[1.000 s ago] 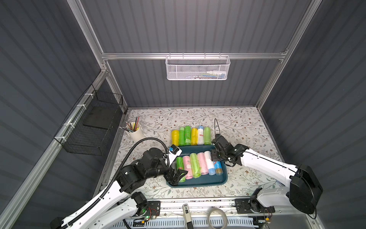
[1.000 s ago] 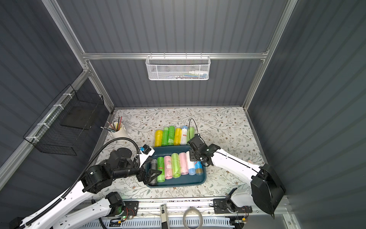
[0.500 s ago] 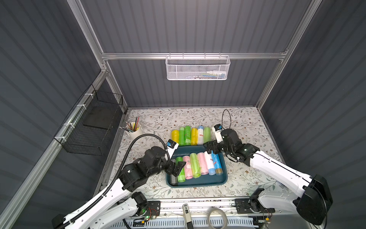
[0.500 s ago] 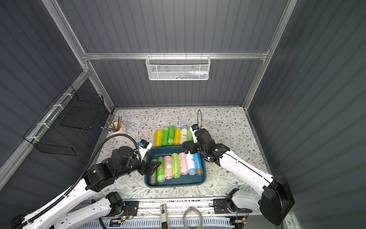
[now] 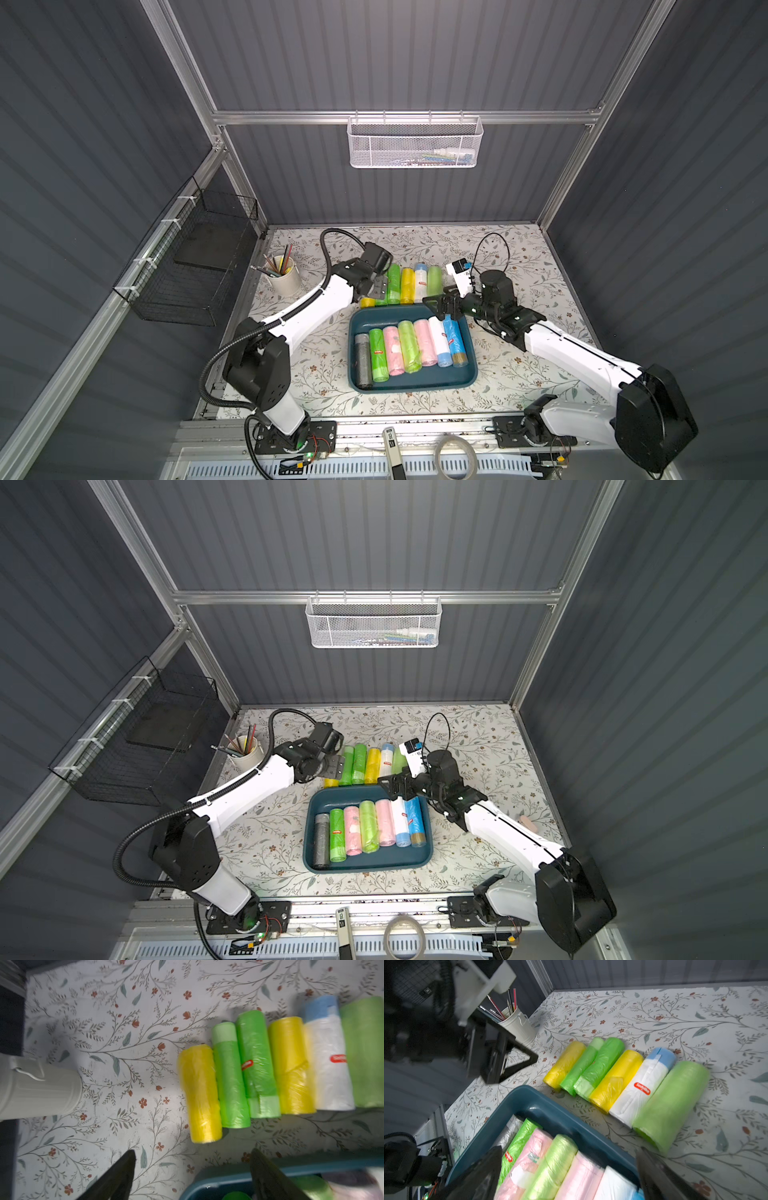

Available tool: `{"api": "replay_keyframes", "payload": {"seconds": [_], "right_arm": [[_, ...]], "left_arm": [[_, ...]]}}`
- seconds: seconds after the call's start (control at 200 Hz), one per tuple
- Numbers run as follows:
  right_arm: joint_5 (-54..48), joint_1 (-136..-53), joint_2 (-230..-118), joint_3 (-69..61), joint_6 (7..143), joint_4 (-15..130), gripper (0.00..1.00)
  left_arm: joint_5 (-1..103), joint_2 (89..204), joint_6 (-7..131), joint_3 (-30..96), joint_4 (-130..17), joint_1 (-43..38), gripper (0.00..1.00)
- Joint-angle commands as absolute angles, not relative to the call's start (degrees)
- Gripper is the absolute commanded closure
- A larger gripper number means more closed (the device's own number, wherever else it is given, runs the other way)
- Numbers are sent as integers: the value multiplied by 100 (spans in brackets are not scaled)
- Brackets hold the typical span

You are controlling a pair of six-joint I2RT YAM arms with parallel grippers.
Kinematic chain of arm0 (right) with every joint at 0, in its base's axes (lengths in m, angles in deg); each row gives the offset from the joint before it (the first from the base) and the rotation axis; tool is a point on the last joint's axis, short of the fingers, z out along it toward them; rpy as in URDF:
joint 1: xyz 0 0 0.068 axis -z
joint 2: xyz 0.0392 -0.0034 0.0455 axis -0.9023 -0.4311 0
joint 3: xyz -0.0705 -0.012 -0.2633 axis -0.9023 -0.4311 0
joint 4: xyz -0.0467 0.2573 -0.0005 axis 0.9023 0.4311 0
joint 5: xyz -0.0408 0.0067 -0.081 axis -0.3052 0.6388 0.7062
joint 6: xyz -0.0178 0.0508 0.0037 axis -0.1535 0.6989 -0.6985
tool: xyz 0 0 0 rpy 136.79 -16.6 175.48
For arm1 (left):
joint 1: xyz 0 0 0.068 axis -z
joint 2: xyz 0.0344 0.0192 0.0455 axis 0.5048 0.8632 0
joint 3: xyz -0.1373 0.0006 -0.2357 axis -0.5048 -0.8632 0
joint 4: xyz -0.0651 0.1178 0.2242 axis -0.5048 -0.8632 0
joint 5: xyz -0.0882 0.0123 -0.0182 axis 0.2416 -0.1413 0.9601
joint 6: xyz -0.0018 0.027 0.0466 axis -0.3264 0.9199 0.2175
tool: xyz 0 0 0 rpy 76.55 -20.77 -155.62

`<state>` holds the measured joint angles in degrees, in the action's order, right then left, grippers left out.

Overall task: Put the roll of trash bags into the storage box
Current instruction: Pick up the roll of trash bags from the center of the board.

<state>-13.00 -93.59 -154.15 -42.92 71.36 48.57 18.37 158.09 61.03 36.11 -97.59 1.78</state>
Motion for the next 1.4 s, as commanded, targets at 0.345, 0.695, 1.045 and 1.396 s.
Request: {"api": "replay_keyframes", "payload": {"seconds": [0.345,0.695,1.045,1.396], "right_arm": [[-1899,-9368,-15421,-5333,6796,2423,1],[-1053,-9325,-14582,-5659,6614,2568,1],[-821,-9285,-14364,-5702,6696,2769,1],[-416,-9269,-14121,-5978,6549,2744,1]], "left_arm": [[3661,16877,6369,3603,-8851,-593,18],[3504,17406,6368,3574,-8638,-651,22],[3175,17683,6304,3494,-8446,-788,42],[2906,16951,6284,3381,-8646,-827,55]]}}
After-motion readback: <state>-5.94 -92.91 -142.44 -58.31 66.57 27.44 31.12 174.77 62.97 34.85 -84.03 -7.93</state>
